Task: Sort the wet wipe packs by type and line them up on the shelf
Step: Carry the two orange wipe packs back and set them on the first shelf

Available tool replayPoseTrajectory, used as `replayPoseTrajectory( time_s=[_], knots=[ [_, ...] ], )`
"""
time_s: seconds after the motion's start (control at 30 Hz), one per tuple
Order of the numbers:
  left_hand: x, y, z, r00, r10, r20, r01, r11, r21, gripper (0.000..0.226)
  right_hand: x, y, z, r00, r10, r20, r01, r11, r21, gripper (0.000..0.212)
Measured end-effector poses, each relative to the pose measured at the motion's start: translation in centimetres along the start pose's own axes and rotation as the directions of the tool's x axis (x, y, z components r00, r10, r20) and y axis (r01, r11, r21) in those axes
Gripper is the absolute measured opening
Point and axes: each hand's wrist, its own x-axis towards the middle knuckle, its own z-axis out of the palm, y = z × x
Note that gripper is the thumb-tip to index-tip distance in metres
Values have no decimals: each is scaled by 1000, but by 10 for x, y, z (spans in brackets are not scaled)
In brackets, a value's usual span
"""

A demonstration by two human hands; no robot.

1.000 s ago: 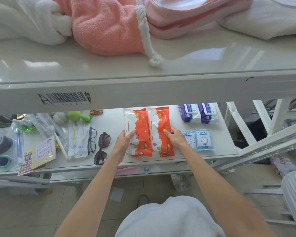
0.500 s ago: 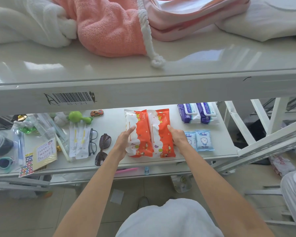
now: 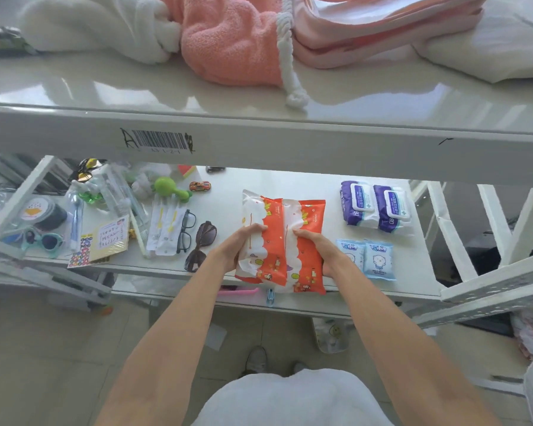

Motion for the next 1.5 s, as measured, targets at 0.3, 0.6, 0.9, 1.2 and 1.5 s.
replayPoseTrajectory(
  time_s=[0.3, 0.6, 0.9, 1.2, 1.5],
  knots=[
    [-90, -54, 6, 943, 213, -254, -274, 932, -237, 55, -24, -14, 41, 946, -32, 321, 120, 959, -258, 62],
    [-252, -169, -26, 736, 181, -652, -533, 749, -393, 32, -57, 52, 191, 772, 196, 605, 158, 863, -481, 63],
    [-378, -286, -102, 525, 24, -851, -703, 576, -417, 47, -88, 165, 370, 601, 433, 672, 179, 747, -640, 45],
    [-464, -352, -235, 448, -76, -891, -759, 495, -423, 58, -97, 245, 551, 584, 547, 599, 196, 622, -759, 47],
    [-512, -351, -366, 491, -116, -863, -736, 476, -482, 52, -63, 269, 686, 579, 576, 577, 168, 608, -776, 29]
  ],
)
